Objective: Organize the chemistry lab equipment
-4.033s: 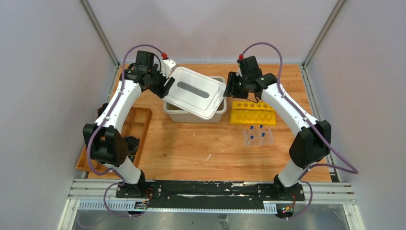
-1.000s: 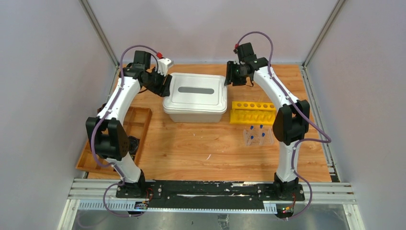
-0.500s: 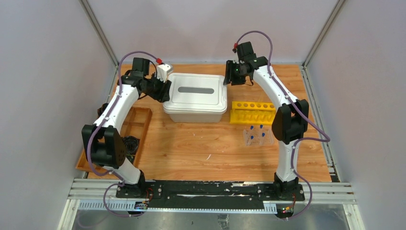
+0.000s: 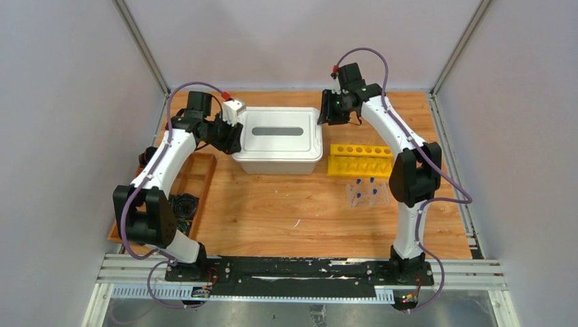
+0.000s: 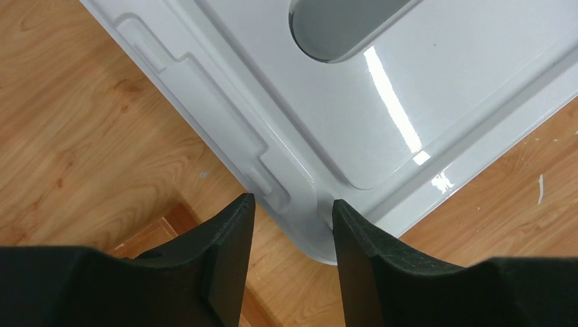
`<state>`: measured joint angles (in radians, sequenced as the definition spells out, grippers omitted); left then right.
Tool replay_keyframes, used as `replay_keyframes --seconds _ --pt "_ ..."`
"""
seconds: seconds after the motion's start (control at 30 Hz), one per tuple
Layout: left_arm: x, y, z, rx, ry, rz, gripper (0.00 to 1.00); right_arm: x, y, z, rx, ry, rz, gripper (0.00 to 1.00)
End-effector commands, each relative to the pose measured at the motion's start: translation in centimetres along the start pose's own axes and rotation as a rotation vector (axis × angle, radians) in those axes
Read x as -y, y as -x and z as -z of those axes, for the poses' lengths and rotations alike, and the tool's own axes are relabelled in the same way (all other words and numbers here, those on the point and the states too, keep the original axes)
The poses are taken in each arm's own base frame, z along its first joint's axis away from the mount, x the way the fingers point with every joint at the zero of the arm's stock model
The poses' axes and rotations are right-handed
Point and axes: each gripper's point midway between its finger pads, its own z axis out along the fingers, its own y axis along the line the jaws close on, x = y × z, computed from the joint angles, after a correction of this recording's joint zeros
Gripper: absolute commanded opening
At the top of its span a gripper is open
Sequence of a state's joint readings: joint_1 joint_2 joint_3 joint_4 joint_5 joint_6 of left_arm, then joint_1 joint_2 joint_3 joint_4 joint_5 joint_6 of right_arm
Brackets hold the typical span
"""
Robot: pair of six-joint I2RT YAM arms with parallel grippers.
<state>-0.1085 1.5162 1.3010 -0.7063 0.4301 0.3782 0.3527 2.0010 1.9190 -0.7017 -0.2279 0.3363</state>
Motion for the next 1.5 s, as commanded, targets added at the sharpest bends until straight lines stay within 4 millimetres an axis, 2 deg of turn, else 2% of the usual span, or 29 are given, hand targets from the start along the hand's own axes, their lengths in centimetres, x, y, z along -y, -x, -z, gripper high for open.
replay_keyframes --seconds 0.0,0.1,0.2,0.3,0.43,0.6,0.7,0.83,1.0,1.13,1.23,1.33,1.43,1.47 --pt "0.7 -2.8 0.1 -0.082 -0.014 0.007 0.5 0.4 -1.0 1.3 -0.018 -0.006 -0.008 0.46" --pt "0.3 -3.0 0.1 -0.09 0.007 0.011 0.52 0.4 -1.1 1.3 -0.011 -0.004 -0.01 0.46" --pt "-0.4 -1.9 0.3 -0.064 0.042 0.006 0.57 0.6 -1.1 0.9 -0.016 -0.014 -0.012 0.46" --pt "-1.1 0.6 1.1 -0.012 0.072 0.004 0.65 0.9 -0.5 0.9 -0.006 -0.034 -0.007 0.46" --pt "-2.4 4.5 2.1 0.068 0.114 -0.008 0.71 0.8 1.5 1.7 0.038 -0.04 -0.008 0.46" --pt "-4.1 6.8 1.7 0.089 0.146 -0.021 0.73 -0.1 3.3 2.0 0.079 -0.012 -0.021 0.46" --pt "-4.9 7.2 0.6 0.084 0.149 -0.027 0.69 -0.5 3.6 1.0 0.072 0.007 -0.034 0.45" --pt "-6.7 7.3 -1.2 0.075 0.193 -0.019 0.66 0.2 2.9 -1.0 0.036 -0.006 -0.05 0.41" --pt "-7.6 5.8 -3.8 0.023 0.179 0.002 0.65 1.3 1.5 -2.9 -0.008 -0.03 -0.062 0.37" --pt "-7.7 4.2 -5.2 -0.01 0.171 0.005 0.65 2.5 0.4 -3.8 -0.034 -0.056 -0.073 0.34" --pt "-7.8 3.5 -5.6 -0.024 0.176 0.002 0.65 2.6 0.2 -3.7 -0.035 -0.053 -0.085 0.33" --pt "-8.0 3.6 -5.1 -0.024 0.195 -0.003 0.66 1.8 1.5 -2.7 0.002 -0.025 -0.086 0.34" --pt "-8.3 5.4 -3.0 0.014 0.244 -0.013 0.75 0.2 3.9 -0.2 0.075 0.015 -0.076 0.44" --pt "-8.5 6.4 -1.8 0.038 0.268 -0.015 0.84 -0.3 4.7 0.9 0.105 0.026 -0.068 0.48"
